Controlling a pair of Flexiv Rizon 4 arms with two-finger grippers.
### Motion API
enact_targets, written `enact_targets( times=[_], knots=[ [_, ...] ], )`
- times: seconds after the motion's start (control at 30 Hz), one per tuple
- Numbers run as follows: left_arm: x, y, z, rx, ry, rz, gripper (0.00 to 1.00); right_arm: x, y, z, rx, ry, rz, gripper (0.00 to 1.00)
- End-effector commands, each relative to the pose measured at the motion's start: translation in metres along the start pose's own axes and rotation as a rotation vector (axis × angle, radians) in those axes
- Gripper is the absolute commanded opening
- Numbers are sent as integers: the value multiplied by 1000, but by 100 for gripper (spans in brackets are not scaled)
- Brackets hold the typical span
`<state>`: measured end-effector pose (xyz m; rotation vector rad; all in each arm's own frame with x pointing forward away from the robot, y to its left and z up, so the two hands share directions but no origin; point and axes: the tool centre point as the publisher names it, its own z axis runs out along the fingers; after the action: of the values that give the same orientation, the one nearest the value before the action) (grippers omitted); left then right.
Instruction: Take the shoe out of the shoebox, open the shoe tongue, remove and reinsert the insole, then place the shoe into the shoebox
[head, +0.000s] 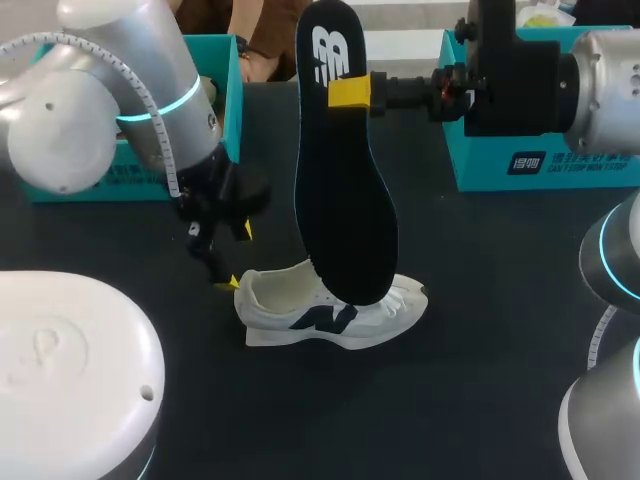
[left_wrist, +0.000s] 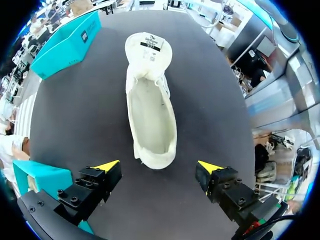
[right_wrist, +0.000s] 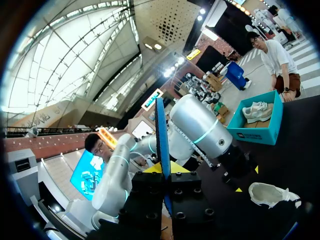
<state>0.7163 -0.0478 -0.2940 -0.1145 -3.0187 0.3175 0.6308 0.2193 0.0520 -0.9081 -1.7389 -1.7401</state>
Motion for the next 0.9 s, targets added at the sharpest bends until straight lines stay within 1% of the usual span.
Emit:
enact_targets(
  times=[0.03, 0.1, 0.3, 0.67, 0.77, 0.9],
  knots=[
    [1, -14, 7, -59, -3, -24, 100, 0, 0, 5, -2, -3, 2, 0],
    [4, -17, 10, -73, -6, -30, 100, 0, 0, 5, -2, -3, 2, 0],
    [7, -22, 16, -74, -14, -35, 100, 0, 0, 5, -2, -3, 2, 0],
    [7, -24, 20, -85, -22, -54, 100, 0, 0, 5, -2, -3, 2, 0],
    [4, -29, 23, -85, -13, -60, 100, 0, 0, 5, -2, -3, 2, 0],
    [-9, -40, 25, -79, -25, -79, 100, 0, 0, 5, -2, -3, 2, 0]
  ],
)
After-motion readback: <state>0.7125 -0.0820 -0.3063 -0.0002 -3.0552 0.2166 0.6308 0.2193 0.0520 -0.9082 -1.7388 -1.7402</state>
